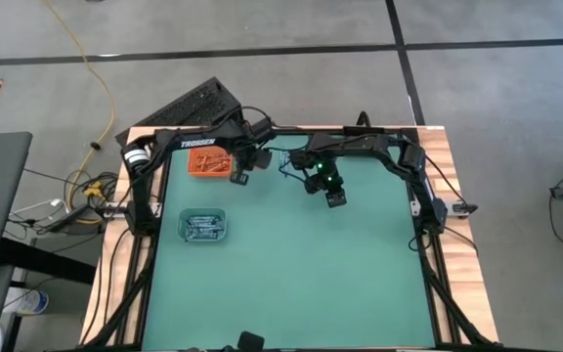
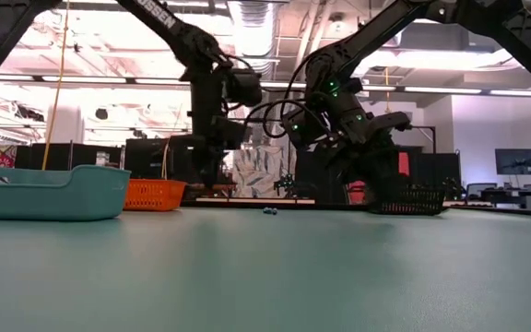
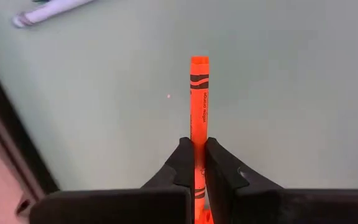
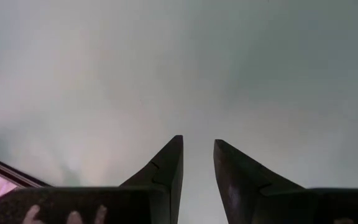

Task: Sort crayons
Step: Put the orange crayon into the orange basket

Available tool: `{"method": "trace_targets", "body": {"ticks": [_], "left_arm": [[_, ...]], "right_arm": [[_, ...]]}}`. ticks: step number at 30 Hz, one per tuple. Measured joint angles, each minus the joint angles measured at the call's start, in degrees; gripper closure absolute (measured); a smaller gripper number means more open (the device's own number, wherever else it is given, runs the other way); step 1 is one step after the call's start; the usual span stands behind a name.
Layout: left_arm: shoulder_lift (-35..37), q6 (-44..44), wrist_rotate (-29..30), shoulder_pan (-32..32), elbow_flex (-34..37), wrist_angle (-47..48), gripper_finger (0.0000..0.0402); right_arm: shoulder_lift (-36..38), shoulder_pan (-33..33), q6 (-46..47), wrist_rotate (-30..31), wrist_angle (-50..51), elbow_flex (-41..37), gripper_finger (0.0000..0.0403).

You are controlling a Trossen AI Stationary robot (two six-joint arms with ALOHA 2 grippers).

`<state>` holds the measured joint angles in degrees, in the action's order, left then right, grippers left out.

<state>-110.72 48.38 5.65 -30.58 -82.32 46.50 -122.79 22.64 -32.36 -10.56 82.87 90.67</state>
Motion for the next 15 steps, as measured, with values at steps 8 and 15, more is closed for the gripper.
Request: {"method": "trace_targets", "body": {"ticks": [8, 15], "left_arm": [[3.27, -0.52, 6.37, 1.34, -2.54, 6.17, 0.0401], [7.8, -2.84, 9.19, 0.95, -3.83, 11.8, 0.0401]], "right_arm": [[4.86, -0.01, 0.01, 0.56, 0.2, 0.0, 0.029], [11.29, -0.01, 2.4, 0.56, -0.86, -0.02, 0.029]]}}
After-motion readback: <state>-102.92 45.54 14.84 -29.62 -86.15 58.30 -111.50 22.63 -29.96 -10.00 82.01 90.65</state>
